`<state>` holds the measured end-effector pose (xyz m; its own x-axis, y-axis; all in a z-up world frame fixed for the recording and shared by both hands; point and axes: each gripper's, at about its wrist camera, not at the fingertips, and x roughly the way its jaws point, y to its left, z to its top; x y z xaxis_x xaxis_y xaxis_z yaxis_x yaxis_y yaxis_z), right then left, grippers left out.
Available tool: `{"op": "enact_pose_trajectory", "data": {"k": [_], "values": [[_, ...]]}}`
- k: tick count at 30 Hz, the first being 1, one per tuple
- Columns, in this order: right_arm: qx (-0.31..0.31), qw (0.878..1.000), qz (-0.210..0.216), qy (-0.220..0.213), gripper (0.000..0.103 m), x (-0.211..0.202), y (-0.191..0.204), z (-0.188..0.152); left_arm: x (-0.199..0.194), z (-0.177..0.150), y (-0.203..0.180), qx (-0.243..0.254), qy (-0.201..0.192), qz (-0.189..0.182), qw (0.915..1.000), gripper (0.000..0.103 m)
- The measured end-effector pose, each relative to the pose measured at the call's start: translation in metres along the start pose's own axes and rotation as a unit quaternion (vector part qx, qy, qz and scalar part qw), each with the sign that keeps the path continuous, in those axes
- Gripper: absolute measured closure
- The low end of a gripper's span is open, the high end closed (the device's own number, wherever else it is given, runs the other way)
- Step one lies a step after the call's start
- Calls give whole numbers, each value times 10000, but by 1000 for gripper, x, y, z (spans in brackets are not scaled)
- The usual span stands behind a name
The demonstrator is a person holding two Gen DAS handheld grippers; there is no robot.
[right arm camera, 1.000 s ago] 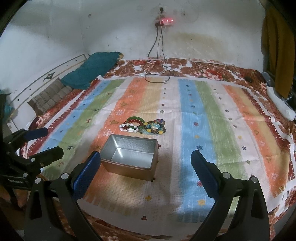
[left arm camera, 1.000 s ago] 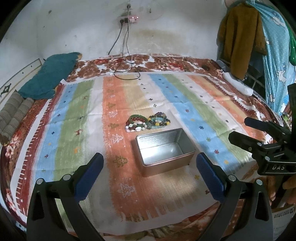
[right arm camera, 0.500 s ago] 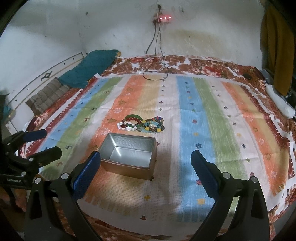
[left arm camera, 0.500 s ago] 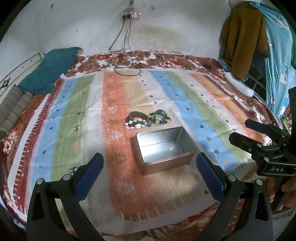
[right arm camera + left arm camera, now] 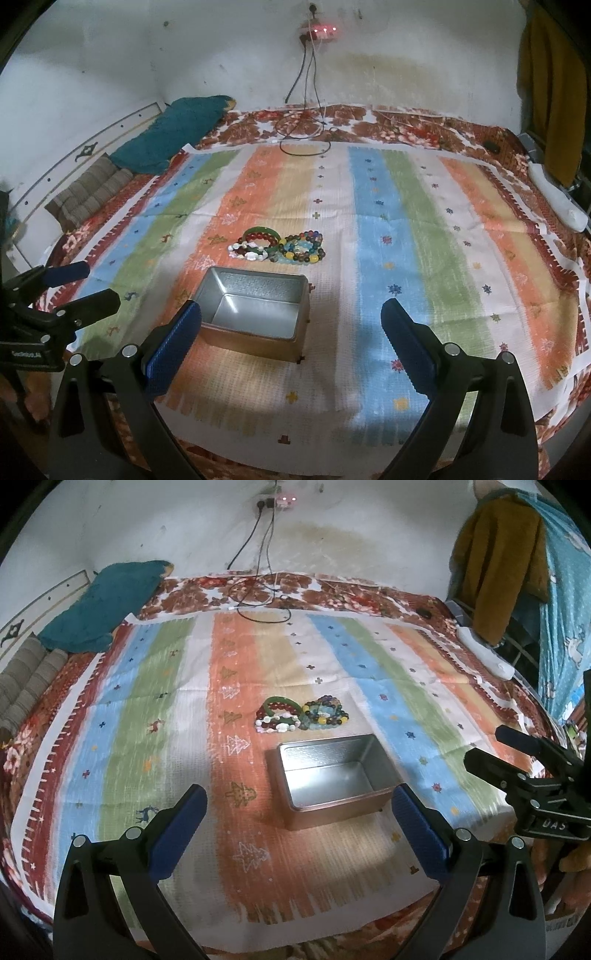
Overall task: Organize jewelry
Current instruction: 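Move both grippers toward the bracelet cluster beside the silver tin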
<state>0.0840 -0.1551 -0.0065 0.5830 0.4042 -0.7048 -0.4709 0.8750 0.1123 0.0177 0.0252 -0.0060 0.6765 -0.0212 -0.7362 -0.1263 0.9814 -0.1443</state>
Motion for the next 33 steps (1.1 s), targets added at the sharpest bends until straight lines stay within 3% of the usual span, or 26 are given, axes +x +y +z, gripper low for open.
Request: {"op": "enact_pose_trajectory", "data": {"k": [33], "values": [[141, 9979, -126, 627, 4, 63, -16, 48, 69, 54, 21, -129, 648, 442, 9968, 6]]}}
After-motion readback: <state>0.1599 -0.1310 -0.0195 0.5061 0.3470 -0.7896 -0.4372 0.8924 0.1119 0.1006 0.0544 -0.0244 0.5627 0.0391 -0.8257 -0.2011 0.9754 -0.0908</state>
